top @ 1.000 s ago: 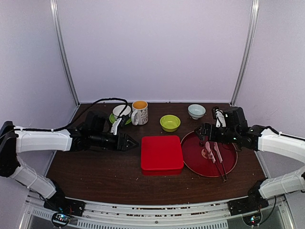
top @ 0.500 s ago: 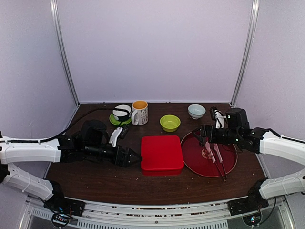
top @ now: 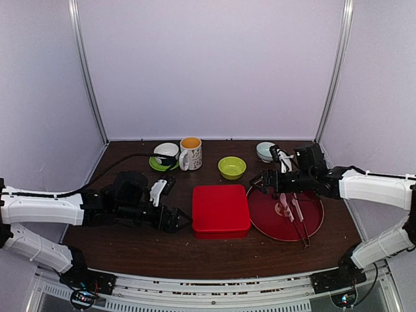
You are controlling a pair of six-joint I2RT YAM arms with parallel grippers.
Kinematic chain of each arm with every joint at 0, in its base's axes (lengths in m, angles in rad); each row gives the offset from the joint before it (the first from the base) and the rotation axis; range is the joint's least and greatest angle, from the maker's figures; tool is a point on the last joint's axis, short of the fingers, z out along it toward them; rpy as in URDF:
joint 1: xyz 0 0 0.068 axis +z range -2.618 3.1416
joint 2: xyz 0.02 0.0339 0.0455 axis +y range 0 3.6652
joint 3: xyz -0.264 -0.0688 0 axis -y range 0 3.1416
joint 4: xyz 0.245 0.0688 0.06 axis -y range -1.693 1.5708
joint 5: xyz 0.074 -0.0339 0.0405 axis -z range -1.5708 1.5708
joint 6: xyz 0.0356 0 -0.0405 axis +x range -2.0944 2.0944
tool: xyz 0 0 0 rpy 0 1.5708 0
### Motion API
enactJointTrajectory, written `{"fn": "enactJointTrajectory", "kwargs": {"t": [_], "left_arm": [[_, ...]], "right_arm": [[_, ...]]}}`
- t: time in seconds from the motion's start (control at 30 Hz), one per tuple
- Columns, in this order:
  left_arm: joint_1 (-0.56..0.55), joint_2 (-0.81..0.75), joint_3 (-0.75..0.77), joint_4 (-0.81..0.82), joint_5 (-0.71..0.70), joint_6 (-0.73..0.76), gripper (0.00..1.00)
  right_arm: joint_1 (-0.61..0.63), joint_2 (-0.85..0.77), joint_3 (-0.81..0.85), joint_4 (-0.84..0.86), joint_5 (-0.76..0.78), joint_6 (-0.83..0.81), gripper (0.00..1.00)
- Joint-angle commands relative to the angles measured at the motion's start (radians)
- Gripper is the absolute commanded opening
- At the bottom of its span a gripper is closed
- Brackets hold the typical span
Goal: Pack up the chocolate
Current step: Press the box lid onto the packing box.
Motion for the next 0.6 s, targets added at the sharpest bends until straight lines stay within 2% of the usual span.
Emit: {"fn": "enactJointTrajectory", "kwargs": {"t": [0.0,0.27,0.57], "left_arm": [[-0.003,0.026,0.006,0.055,-0.014,-0.011,0.98],[0.003,0.104,0.012,0.145,-0.004,-0.043,0.97],[0.059,0.266,0.104,0.154,-0.002,-0.071,0.85]], "right_arm": [[0.000,0.077,0.074,0.064,-0.089,-0.018,0.98],[0.003,0.247,0.193,0.049,-0.144,-0.082,0.99],[0.000,0.402,0.320,-0.039,-0.113,-0.140,0.95]]}}
